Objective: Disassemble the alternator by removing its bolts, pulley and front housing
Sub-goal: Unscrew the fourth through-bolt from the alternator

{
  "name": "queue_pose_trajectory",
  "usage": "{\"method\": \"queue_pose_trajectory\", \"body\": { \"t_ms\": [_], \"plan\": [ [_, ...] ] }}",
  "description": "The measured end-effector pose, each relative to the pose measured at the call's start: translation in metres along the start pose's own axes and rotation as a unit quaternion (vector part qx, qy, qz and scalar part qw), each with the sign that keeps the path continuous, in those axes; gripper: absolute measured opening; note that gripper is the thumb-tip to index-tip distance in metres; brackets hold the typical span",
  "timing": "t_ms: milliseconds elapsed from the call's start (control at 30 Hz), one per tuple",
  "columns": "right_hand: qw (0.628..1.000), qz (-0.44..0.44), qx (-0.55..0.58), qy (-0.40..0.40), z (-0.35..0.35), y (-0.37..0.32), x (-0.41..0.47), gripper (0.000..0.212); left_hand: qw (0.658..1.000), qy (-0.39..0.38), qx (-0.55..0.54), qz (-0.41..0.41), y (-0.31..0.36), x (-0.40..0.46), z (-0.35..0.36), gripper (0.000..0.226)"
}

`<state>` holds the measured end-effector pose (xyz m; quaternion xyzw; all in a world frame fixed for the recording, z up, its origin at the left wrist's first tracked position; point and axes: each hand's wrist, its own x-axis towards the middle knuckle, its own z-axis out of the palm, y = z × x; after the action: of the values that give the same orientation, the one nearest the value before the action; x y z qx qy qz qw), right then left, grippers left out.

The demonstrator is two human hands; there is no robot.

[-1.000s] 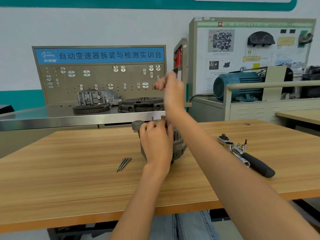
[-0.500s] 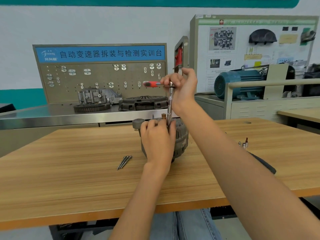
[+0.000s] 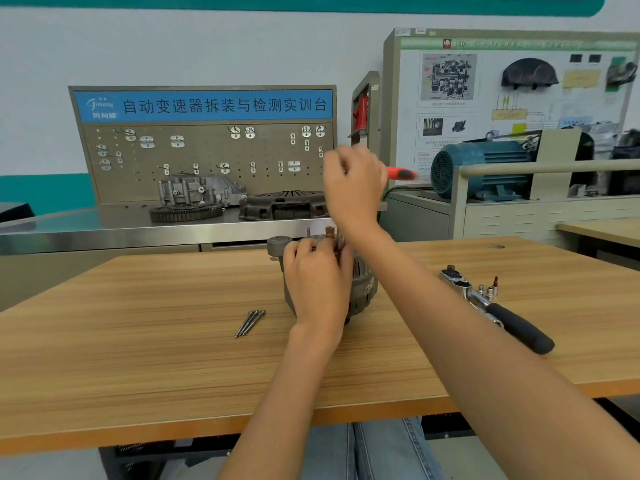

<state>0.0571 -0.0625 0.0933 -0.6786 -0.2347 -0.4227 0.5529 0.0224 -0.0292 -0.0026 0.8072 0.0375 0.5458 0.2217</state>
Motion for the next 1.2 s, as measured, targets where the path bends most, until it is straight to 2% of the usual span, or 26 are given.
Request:
{"method": "queue_pose_trajectory", "body": {
  "t_ms": [33,100,167,200,233,267,333,367,400,433,467,533,600,667,700,767,867,900,933,967,1000,1033,1067,1100,1133,1200],
  "plan": [
    [0.986,0.064,0.149,-0.028,-0.004,-0.004,0.004,0.036,1.000,0.008,0.003,0.002,0.000,0.000,0.000,0.024],
    [0.901,0.169,0.393,-0.073,-0.010,-0.006,0.012,0.052,1.000,0.012,0.009,0.002,0.000,0.000,0.000,0.030],
    [0.824,0.229,0.507,-0.106,-0.013,-0.006,0.019,0.061,1.000,0.005,0.014,0.000,0.000,-0.001,0.000,0.031],
    [0.808,0.248,0.522,-0.113,-0.012,-0.007,0.019,0.061,1.000,0.001,0.015,-0.002,0.000,0.000,0.000,0.030],
    [0.830,0.247,0.489,-0.107,-0.009,-0.011,0.017,0.058,1.000,-0.003,0.014,-0.005,0.000,0.000,0.000,0.028],
    [0.881,0.213,0.412,-0.093,-0.005,-0.014,0.012,0.051,1.000,-0.008,0.012,-0.011,0.000,0.001,-0.001,0.025],
    [0.992,0.044,0.104,-0.055,0.002,-0.010,-0.004,0.029,1.000,-0.019,0.000,-0.018,-0.001,0.001,-0.002,0.015],
    [0.993,-0.046,-0.106,-0.028,0.005,-0.005,-0.012,0.020,0.999,-0.021,-0.008,-0.025,-0.001,0.000,-0.002,0.013],
    [0.952,-0.102,-0.287,0.000,0.006,0.000,-0.017,0.018,0.999,-0.021,-0.017,-0.032,0.000,0.000,-0.003,0.013],
    [0.912,-0.118,-0.393,0.014,0.007,0.001,-0.019,0.021,0.999,-0.018,-0.023,-0.037,0.000,-0.001,-0.003,0.013],
    [0.892,-0.120,-0.435,0.020,0.007,-0.001,-0.019,0.023,0.999,-0.013,-0.026,-0.039,0.001,-0.001,-0.003,0.014],
    [0.897,-0.126,-0.424,-0.003,0.008,-0.003,-0.016,0.022,0.999,-0.011,-0.025,-0.035,0.001,0.000,-0.002,0.016],
    [0.942,-0.116,-0.316,-0.005,0.009,-0.009,-0.012,0.018,1.000,-0.011,-0.010,-0.015,0.000,0.000,0.000,0.018],
    [0.999,-0.014,-0.052,0.004,0.007,-0.015,-0.004,0.035,1.000,-0.002,-0.008,-0.011,0.000,0.000,0.000,0.015],
    [0.990,0.064,0.125,0.001,0.003,-0.018,0.000,0.042,1.000,0.005,-0.008,-0.013,0.001,-0.001,0.000,0.017],
    [0.912,0.180,0.368,-0.031,-0.006,-0.016,0.011,0.048,1.000,0.011,0.001,-0.007,0.003,-0.002,0.001,0.025],
    [0.846,0.233,0.474,-0.075,-0.014,-0.011,0.018,0.047,1.000,0.003,0.009,-0.004,0.002,-0.001,0.001,0.028],
    [0.854,0.234,0.457,-0.078,-0.012,-0.014,0.017,0.045,1.000,-0.003,0.005,-0.008,0.001,0.000,0.000,0.027],
    [0.891,0.205,0.396,-0.079,-0.008,-0.016,0.013,0.042,1.000,-0.006,-0.001,-0.011,0.001,0.001,-0.001,0.024],
    [0.951,0.138,0.268,-0.073,-0.004,-0.016,0.007,0.037,1.000,-0.007,-0.006,-0.013,0.000,0.001,-0.002,0.019],
    [0.995,0.034,0.071,-0.061,0.002,-0.013,-0.001,0.029,1.000,-0.012,-0.008,-0.014,0.000,0.001,-0.002,0.016],
    [0.987,-0.054,-0.149,-0.035,0.008,-0.007,-0.010,0.022,1.000,-0.022,-0.011,-0.019,-0.001,0.002,-0.002,0.015],
    [0.943,-0.104,-0.315,-0.008,0.011,-0.004,-0.017,0.021,0.999,-0.029,-0.016,-0.023,-0.002,0.002,-0.002,0.016],
    [0.909,-0.113,-0.401,0.003,0.013,-0.003,-0.021,0.022,0.999,-0.026,-0.020,-0.026,-0.002,0.002,-0.002,0.016],
    [0.900,-0.116,-0.420,0.013,0.015,-0.005,-0.021,0.022,0.999,-0.020,-0.021,-0.026,-0.002,0.002,-0.002,0.016],
    [0.925,-0.101,-0.367,0.014,0.015,-0.008,-0.017,0.022,0.999,-0.026,-0.005,-0.017,-0.003,0.001,-0.002,0.016]
  ]
}}
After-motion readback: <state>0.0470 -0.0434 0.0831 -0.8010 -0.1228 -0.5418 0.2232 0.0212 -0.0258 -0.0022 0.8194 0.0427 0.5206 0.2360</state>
